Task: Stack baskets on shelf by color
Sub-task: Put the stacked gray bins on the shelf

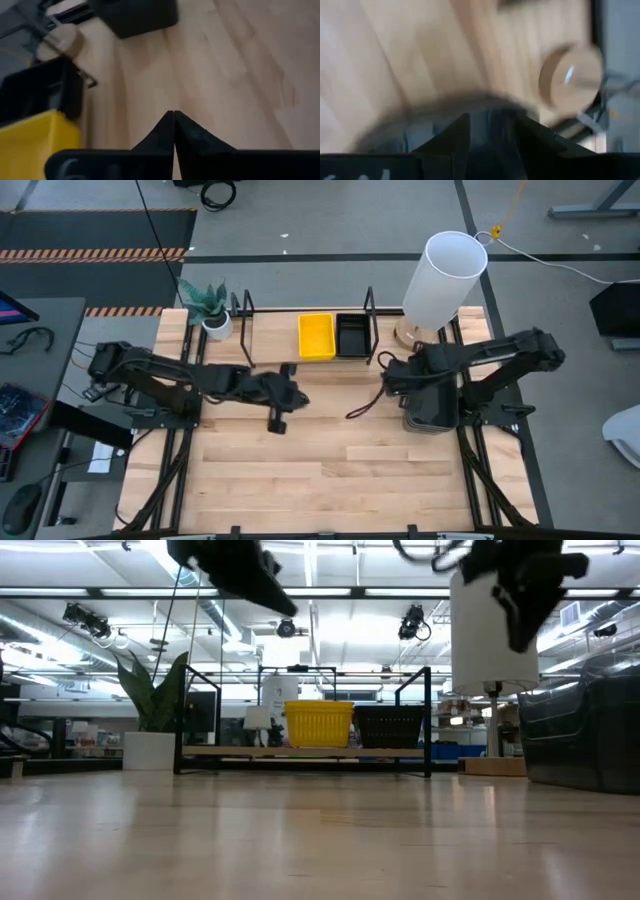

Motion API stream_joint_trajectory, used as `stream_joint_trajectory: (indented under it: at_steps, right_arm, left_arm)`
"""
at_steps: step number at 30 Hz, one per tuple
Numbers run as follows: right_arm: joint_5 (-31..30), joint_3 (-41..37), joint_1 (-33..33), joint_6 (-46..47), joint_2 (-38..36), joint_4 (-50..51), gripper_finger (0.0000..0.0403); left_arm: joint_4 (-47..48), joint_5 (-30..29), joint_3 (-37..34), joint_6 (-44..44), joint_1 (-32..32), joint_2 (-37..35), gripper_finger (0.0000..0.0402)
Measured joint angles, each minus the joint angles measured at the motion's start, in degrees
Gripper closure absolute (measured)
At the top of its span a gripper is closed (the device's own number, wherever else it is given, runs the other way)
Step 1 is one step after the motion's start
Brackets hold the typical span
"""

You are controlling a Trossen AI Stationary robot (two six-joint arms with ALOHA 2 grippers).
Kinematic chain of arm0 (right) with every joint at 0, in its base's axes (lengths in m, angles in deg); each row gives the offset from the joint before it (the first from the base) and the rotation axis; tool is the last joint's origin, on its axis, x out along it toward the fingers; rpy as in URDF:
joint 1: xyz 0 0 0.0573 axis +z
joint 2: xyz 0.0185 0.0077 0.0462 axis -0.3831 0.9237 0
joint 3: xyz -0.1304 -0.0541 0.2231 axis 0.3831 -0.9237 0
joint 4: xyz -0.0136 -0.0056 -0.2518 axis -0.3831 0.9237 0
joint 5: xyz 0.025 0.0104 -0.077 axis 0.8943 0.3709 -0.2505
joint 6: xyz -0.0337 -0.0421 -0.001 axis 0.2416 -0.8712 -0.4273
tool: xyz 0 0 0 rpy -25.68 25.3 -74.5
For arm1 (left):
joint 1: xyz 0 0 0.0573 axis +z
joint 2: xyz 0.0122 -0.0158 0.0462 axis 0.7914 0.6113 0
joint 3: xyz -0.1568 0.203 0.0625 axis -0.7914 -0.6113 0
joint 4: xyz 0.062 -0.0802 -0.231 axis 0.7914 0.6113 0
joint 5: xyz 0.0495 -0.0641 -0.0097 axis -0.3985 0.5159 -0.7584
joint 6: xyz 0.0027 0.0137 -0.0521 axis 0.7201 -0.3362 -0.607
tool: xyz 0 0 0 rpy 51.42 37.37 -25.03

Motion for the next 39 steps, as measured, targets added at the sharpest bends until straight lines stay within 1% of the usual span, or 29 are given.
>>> stream_joint_trajectory:
  at_steps: [5,7,12,16,19,23,27,29,32,39]
  right_arm:
    - [9.7,-3.3,-2.4,-1.0,0.8,6.2,0.0245]
    - [11.2,-5.1,-2.5,-1.5,0.3,5.2,0.0245]
    - [11.1,-9.1,-2.5,-0.1,0.0,-0.5,0.0245]
    - [11.1,-12.3,-2.5,-0.1,1.4,-3.0,0.0245]
    - [11.1,-14.6,-2.4,-0.1,2.6,-5.0,0.0249]
    - [11.1,-16.4,-2.4,-0.7,4.0,-12.2,0.0261]
    - [12.2,-16.4,-2.0,-4.2,6.6,-19.9,0.0277]
    - [14.8,-16.4,-2.0,-6.7,7.7,-24.0,0.0284]
    - [18.4,-15.4,-2.0,-8.2,9.7,-31.2,0.0292]
    - [22.5,-9.6,-0.9,-10.8,15.3,-35.3,0.0302]
  left_arm:
    - [-9.3,0.1,-8.0,1.1,0.0,-8.6,0.0395]
    - [-11.6,0.1,-11.2,1.1,0.1,-12.4,0.0389]
    - [-18.1,-0.3,-19.8,1.1,0.5,-21.9,0.0385]
    - [-19.7,-0.4,-25.9,-0.3,0.7,-28.8,0.0394]
    - [-19.9,-0.8,-28.5,-1.5,0.7,-33.3,0.0396]
    - [-20.1,-0.8,-31.1,-1.8,0.4,-39.2,0.0387]
    - [-21.6,-0.7,-33.9,-2.7,0.5,-45.5,0.0379]
    - [-22.2,-0.7,-35.5,-3.2,0.4,-48.8,0.0381]
    - [-23.8,-0.8,-38.0,-4.2,0.2,-53.5,0.0388]
    - [-24.3,-0.8,-42.1,-6.5,0.2,-62.6,0.0390]
